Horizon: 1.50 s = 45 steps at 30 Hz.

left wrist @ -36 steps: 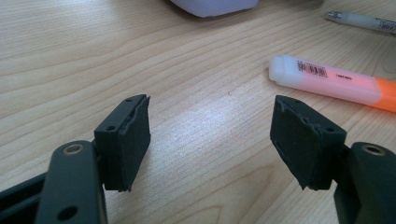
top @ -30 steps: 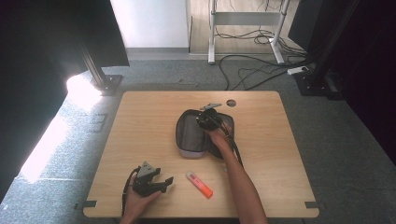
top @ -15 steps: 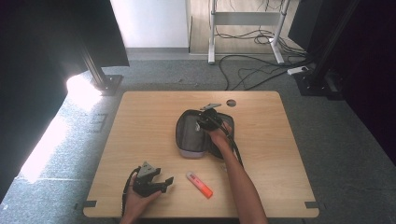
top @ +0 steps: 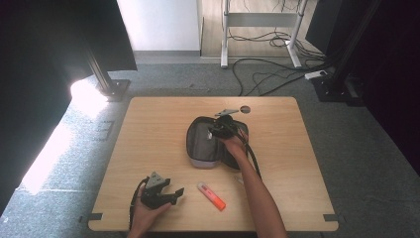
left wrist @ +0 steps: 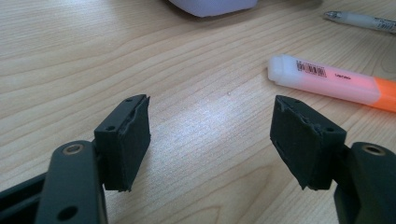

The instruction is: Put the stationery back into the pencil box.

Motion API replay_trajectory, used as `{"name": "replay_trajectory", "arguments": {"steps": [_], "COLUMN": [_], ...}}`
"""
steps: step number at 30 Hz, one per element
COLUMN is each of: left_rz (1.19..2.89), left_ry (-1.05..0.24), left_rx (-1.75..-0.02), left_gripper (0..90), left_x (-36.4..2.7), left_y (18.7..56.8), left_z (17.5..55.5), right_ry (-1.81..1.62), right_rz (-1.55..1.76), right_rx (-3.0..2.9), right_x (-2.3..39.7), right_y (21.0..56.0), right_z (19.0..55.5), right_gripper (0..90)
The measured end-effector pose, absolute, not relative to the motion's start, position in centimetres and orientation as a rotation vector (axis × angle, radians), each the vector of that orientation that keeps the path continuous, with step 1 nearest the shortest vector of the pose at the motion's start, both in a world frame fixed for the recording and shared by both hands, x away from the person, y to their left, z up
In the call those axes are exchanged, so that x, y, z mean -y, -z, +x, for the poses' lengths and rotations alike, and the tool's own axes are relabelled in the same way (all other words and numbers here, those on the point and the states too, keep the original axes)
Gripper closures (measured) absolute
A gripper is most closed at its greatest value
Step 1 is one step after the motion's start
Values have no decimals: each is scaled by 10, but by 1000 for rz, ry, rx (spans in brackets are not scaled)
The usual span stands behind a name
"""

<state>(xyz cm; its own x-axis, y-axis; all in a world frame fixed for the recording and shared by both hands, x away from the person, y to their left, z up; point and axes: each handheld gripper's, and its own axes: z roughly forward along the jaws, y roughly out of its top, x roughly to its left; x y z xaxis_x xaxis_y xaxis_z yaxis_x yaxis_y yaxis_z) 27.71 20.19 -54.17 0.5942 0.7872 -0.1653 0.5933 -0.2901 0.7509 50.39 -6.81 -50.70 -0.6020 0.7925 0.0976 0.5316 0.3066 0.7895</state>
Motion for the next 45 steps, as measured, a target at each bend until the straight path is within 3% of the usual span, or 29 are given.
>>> {"name": "replay_trajectory", "arguments": {"steps": [10, 32, 45], "left_rz": [2006, 2006, 2012], "left_ry": [-301, -300, -308], "left_rx": [-1093, -1098, -1102], "left_gripper": [292, 292, 292], "left_x": [-200, -205, -204], "left_y": [542, 544, 544], "left_z": [277, 280, 279], "right_ry": [-1248, -1294, -1343], "right_rz": [1192, 1123, 1150], "right_rx": [-2278, -2264, -2216], "right_x": [80, 125, 160], "right_y": [494, 481, 493], "right_z": [486, 423, 385], "right_gripper": [549, 462, 460]}}
